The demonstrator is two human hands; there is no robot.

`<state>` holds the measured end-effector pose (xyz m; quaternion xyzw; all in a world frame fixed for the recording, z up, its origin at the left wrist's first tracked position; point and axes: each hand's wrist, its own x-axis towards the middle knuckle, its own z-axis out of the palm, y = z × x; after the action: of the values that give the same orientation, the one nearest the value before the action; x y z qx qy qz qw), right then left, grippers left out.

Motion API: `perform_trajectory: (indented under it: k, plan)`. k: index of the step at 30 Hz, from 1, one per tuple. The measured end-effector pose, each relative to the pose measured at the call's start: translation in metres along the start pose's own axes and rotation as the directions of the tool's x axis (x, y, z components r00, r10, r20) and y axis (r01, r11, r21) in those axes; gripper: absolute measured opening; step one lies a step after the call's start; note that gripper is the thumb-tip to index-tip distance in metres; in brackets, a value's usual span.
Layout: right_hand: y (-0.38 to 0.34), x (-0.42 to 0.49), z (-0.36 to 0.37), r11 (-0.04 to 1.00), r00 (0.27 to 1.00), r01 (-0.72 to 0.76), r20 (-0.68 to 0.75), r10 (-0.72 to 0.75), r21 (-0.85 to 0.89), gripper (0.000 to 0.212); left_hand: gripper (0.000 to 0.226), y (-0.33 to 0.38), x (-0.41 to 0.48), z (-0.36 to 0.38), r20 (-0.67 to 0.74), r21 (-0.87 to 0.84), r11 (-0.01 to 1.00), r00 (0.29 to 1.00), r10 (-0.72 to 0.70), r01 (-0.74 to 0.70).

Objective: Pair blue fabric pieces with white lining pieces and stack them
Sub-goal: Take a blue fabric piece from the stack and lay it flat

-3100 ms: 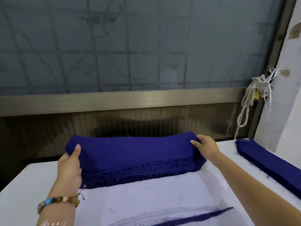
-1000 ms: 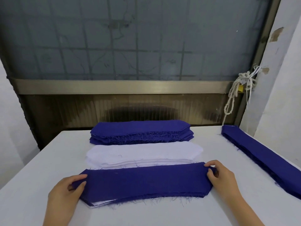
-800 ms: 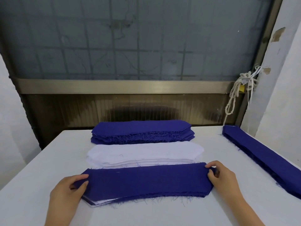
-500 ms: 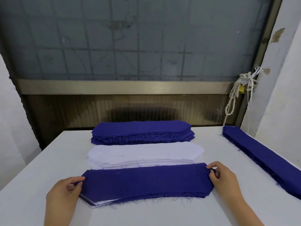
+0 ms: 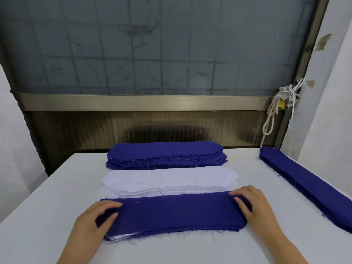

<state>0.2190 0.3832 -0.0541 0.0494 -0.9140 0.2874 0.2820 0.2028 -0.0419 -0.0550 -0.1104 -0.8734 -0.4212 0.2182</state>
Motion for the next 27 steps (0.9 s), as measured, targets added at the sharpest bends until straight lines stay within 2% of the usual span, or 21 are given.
perform_trajectory:
  k: [4,9,13,16,20,24,27]
  plan:
    - [-0.004,-0.002,0.000,0.999,0.983,0.044,0.179,-0.048,0.026,0.027,0.040,0.001,0.000,0.001,0.084,0.039,0.999,0.996,0.002,-0.006]
    - [-0.009,0.001,-0.002,0.998,0.979,0.066,0.196,-0.060,-0.024,0.022,0.038,0.004,0.002,0.002,0.101,0.049,0.999,0.995,-0.011,0.006]
    - [-0.016,0.006,-0.003,0.992,0.962,0.071,0.272,-0.041,-0.103,0.015,0.033,0.007,0.008,0.000,0.163,0.091,0.996,0.986,-0.018,0.003]
    - [-0.020,0.012,-0.005,0.982,0.943,0.078,0.333,-0.015,-0.174,0.011,0.027,0.008,0.015,-0.004,0.247,0.168,0.986,0.969,-0.027,-0.015]
    - [-0.028,0.027,-0.005,0.963,0.928,0.065,0.369,0.038,-0.261,0.017,0.018,0.015,0.027,-0.008,0.325,0.299,0.953,0.944,-0.049,-0.054]
    - [-0.040,0.045,0.002,0.908,0.920,0.072,0.379,0.100,-0.414,0.031,0.018,0.029,0.046,-0.002,0.326,0.490,0.866,0.942,-0.082,-0.095]
    - [-0.050,0.061,0.016,0.912,0.926,0.079,0.369,0.083,-0.403,0.034,0.021,0.038,0.066,0.005,0.299,0.550,0.830,0.950,-0.088,-0.097]
